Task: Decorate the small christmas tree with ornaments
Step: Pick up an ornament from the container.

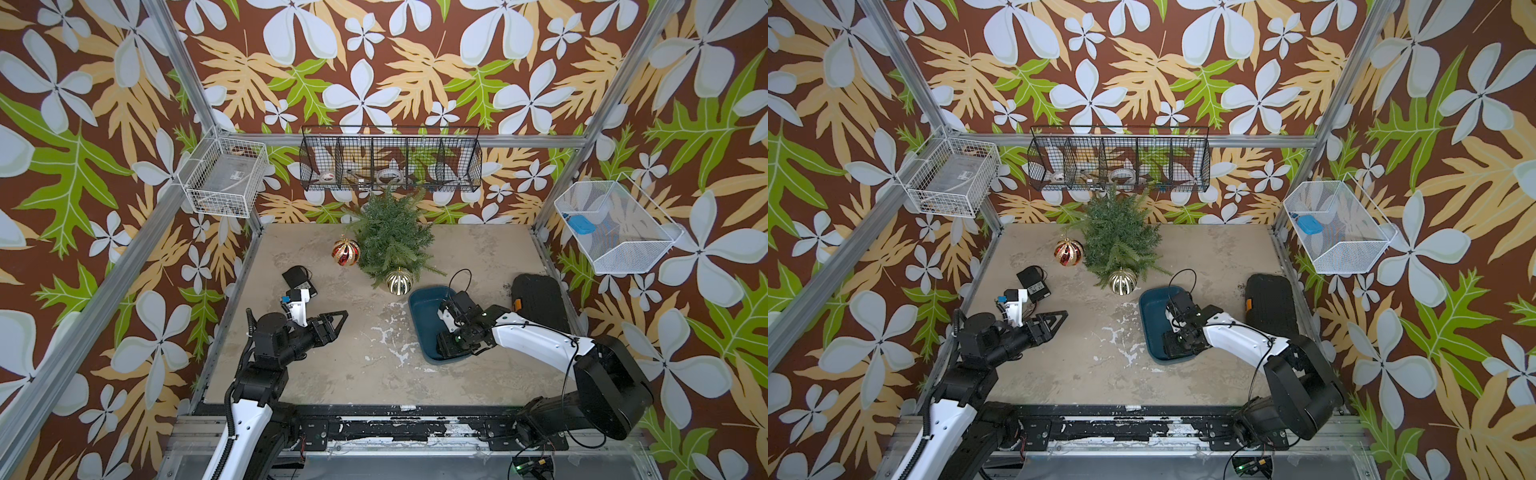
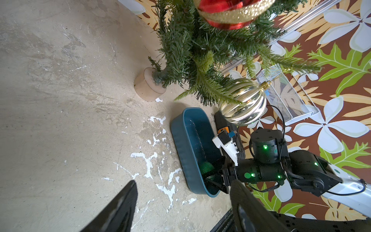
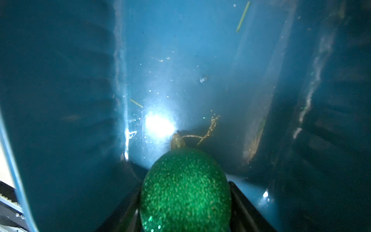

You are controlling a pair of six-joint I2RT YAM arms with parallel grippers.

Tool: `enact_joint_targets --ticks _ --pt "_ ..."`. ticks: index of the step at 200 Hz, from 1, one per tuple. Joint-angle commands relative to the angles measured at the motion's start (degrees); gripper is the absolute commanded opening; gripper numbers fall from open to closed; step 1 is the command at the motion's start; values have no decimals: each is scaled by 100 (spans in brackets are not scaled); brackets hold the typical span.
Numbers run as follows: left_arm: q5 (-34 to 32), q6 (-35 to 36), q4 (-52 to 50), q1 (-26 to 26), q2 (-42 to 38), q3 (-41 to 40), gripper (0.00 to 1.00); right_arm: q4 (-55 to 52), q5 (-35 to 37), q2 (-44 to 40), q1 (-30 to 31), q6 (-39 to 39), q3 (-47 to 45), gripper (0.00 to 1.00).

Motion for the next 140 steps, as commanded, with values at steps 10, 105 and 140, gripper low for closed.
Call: enact_joint_targets --ticks 10,105,140 --pt "-21 10 -15 -11 7 19 75 -28 3 -109 1 -49 140 56" --pt "225 -154 297 -11 188 386 75 -60 -1664 -2023 -1336 284 1285 57" --pt "598 -505 809 -23 275 643 73 23 -2084 -2264 -1389 303 1733 57"
